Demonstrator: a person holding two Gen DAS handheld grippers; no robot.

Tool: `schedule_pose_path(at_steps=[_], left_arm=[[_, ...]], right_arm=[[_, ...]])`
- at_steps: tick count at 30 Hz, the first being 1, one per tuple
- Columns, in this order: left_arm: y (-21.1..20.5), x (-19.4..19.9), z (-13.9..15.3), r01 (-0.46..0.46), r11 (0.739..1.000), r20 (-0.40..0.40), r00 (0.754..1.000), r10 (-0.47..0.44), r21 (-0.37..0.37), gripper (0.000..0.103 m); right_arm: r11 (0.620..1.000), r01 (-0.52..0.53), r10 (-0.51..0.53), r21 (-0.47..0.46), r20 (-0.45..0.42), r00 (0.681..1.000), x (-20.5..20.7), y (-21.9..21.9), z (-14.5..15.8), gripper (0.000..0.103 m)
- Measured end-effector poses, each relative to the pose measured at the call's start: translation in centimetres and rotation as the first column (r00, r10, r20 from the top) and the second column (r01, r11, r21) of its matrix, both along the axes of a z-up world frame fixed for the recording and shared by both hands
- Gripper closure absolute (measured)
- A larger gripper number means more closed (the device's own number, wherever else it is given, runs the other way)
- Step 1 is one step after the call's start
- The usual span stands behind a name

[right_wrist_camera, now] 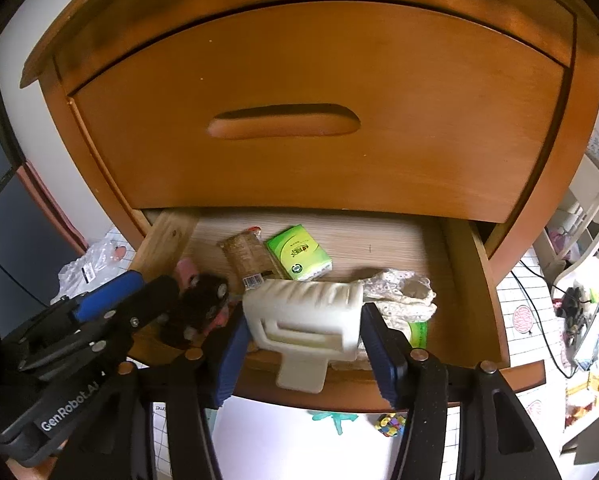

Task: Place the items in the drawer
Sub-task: 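Lower the car and holder into the drawer and open both tools, then withdraw both tools from the drawer back over the white tray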

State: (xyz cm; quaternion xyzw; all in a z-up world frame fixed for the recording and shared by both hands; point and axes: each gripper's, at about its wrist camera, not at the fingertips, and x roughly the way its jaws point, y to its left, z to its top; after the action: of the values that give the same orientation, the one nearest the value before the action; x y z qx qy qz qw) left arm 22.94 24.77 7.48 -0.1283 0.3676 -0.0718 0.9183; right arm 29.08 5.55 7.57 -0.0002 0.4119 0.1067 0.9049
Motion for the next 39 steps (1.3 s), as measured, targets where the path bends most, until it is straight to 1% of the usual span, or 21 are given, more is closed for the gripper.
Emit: schedule_pose_path(at_steps=[2,6,8,10,12,15,17,18,19,21,24,26,31,39], left_arm=[[0.2,0.0,0.0,-0.011,1.000,0.000,1.000,0.011,0.001,0.048],[0.4,-0.1,0.0,-0.027,1.000,-0.002,1.000,0.027,0.001,0.041],[0.6,-0.1,0.0,-0.039,0.999,-0.002,0.999,0.039,0.006,0.034],[0.7,-0.1,-0.1,-0.050,0.999,-0.004,0.999,0.051,0.011,0.032],[0.9,-0.1,-0.1,-0.059,0.998,-0.005,0.998,0.060,0.017,0.031],[1.0,-0.3,0.0,-0.069,0.997,0.001,0.998,0.069,0.027,0.030],[1.1,-0.3,0.0,-0.079,0.996,0.005,0.997,0.079,0.036,0.023],[1.2,-0.4,0.1,-0.089,0.995,0.007,0.996,0.089,0.043,0.021],[1.3,-0.4,0.1,-0.095,0.994,0.009,0.995,0.095,0.045,0.019],[1.5,-0.4,0.0,-0.100,0.994,0.010,0.995,0.099,0.044,0.018],[1.5,-0.5,0.0,-0.116,0.991,0.015,0.993,0.115,0.065,0.016],[1.6,-0.5,0.0,-0.127,0.989,0.020,0.992,0.125,0.075,0.005],[1.9,-0.8,0.0,-0.158,0.983,0.035,0.987,0.155,0.093,0.003],[2.3,-1.0,0.0,-0.177,0.980,0.038,0.984,0.174,0.092,0.002]], right_arm=[[1.000,0.004,-0.004,0.003,0.004,1.000,-0.1,-0.1,0.0,0.039],[1.000,0.014,-0.014,0.011,0.004,1.000,-0.2,-0.4,0.1,0.033],[1.000,0.019,-0.019,0.012,0.005,1.000,-0.2,-0.6,0.1,0.031],[1.000,0.024,-0.024,0.013,0.005,1.000,-0.2,-0.7,0.1,0.030],[1.000,0.028,-0.028,0.014,0.005,1.000,-0.2,-0.9,0.1,0.025],[0.999,0.031,-0.031,0.016,0.005,1.000,-0.2,-1.1,0.1,0.021],[0.999,0.033,-0.033,0.017,0.005,0.999,-0.3,-1.1,0.1,0.020],[0.999,0.034,-0.034,0.017,0.005,0.999,-0.3,-1.2,0.1,0.019],[0.999,0.035,-0.035,0.017,0.007,0.999,-0.4,-1.2,0.1,0.016],[0.999,0.039,-0.039,0.016,0.011,0.999,-0.4,-1.3,0.1,0.010],[0.999,0.045,-0.045,0.011,0.018,0.999,-0.5,-1.5,0.1,0.004],[0.999,0.051,-0.051,0.013,0.018,0.999,-0.5,-1.7,0.2,0.003],[0.998,0.061,-0.061,0.012,0.025,0.998,-0.5,-2.0,0.3,0.000],[0.996,0.086,-0.087,0.017,0.027,0.996,-0.7,-2.7,0.3,0.000]])
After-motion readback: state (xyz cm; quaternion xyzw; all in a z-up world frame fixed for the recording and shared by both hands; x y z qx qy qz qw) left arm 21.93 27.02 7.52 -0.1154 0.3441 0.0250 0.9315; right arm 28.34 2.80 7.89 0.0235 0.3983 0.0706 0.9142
